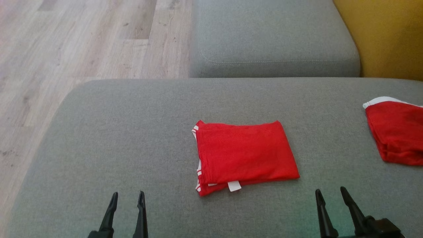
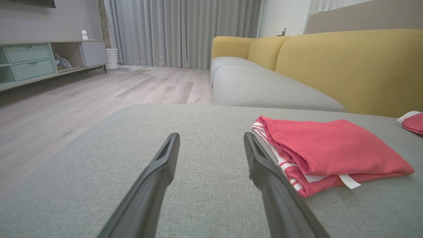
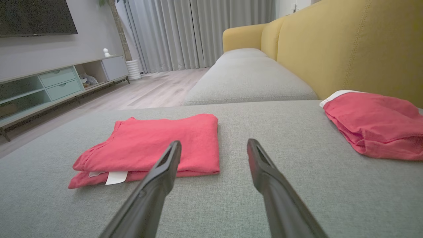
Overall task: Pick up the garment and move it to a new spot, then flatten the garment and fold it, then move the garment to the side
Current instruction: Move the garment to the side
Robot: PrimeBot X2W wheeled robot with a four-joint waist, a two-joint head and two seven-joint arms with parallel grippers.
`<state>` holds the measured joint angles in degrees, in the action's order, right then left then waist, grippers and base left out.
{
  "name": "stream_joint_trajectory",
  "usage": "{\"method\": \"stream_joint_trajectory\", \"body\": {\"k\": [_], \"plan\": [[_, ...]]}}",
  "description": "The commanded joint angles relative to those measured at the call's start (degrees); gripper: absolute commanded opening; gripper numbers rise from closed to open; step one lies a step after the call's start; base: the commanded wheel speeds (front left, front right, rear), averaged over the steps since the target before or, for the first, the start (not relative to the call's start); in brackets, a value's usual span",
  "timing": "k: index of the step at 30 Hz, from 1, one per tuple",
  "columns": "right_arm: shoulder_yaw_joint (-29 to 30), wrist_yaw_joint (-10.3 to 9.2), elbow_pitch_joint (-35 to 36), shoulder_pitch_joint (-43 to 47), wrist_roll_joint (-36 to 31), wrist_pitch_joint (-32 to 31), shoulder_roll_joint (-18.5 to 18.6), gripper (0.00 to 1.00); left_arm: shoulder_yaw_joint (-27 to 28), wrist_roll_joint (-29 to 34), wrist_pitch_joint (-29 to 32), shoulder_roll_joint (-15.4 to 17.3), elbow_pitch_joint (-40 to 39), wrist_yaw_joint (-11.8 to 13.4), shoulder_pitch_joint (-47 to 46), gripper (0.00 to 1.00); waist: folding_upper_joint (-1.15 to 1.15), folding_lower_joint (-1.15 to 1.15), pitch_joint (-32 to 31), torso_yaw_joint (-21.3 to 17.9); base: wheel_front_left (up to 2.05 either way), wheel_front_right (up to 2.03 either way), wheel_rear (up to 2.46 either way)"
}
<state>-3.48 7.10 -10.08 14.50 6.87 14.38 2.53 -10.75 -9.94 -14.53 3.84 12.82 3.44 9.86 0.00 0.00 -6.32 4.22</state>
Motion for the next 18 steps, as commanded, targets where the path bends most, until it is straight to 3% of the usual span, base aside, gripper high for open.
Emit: {"method": "stream_joint_trajectory", "body": {"k": [1, 11, 18], "plan": [[-1.47, 0.39, 1.54, -2.54, -0.44, 0.62, 0.35, 1.00, 2.44, 0.64, -0.47, -0.54, -1.43, -0.23, -1.66, 1.00, 0.00, 0.00, 0.29, 0.00, 0.00, 0.00, 0.00], [-5.34, 0.39, -6.99, -12.97, 4.96, 0.62, 2.45, 1.00, 1.25, 0.74, -0.47, -0.81, -1.57, -0.34, -3.19, 1.00, 0.00, 0.00, 6.14, -0.34, 0.00, 0.00, 0.00], [-8.75, 0.39, -22.35, -28.54, 7.82, -0.51, 5.34, 1.00, -0.43, 0.19, -0.47, -0.91, -1.92, -0.81, -6.86, 1.00, 0.00, 0.00, 12.02, 1.19, 0.00, 0.00, 0.00]]}}
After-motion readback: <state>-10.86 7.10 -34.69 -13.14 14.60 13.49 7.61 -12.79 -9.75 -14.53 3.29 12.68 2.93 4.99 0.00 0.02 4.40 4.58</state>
